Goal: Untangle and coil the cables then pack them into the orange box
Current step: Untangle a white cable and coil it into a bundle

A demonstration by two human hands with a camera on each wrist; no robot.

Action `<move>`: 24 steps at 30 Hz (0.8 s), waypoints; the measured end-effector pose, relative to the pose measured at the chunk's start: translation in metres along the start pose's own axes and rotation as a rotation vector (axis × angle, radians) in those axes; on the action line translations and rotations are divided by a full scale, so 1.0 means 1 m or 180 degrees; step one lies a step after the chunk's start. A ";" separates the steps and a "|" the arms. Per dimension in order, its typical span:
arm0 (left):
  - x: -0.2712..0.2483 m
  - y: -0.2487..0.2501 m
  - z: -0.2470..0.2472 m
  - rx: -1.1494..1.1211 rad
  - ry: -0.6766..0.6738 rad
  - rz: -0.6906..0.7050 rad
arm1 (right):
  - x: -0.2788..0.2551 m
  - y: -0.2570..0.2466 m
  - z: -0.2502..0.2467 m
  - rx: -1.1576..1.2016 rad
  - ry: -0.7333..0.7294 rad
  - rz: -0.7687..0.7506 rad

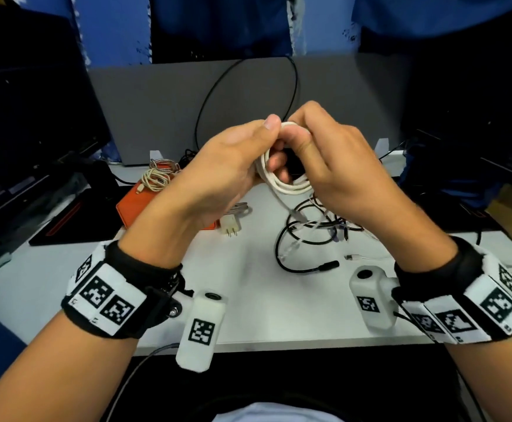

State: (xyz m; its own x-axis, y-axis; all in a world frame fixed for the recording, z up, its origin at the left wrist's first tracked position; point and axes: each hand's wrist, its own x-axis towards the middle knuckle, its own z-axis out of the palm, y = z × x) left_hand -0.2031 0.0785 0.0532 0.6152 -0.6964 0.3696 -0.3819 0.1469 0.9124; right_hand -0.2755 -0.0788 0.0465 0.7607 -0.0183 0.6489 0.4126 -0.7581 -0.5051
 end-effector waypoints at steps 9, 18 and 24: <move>0.007 -0.008 0.010 -0.1180 0.0616 0.0213 | 0.002 -0.008 0.020 0.2307 0.0513 0.0809; 0.000 0.004 0.009 -0.0524 0.0189 -0.0146 | 0.003 -0.007 0.003 0.1969 0.0204 0.0891; 0.001 0.000 0.010 -0.0647 0.0336 0.0068 | 0.005 -0.005 0.007 0.2117 0.0266 0.0633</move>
State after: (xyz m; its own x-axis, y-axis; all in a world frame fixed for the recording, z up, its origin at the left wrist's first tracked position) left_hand -0.2093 0.0709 0.0521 0.6812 -0.6158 0.3959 -0.2554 0.3069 0.9168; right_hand -0.2706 -0.0704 0.0484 0.8235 -0.1857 0.5361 0.5090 -0.1757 -0.8427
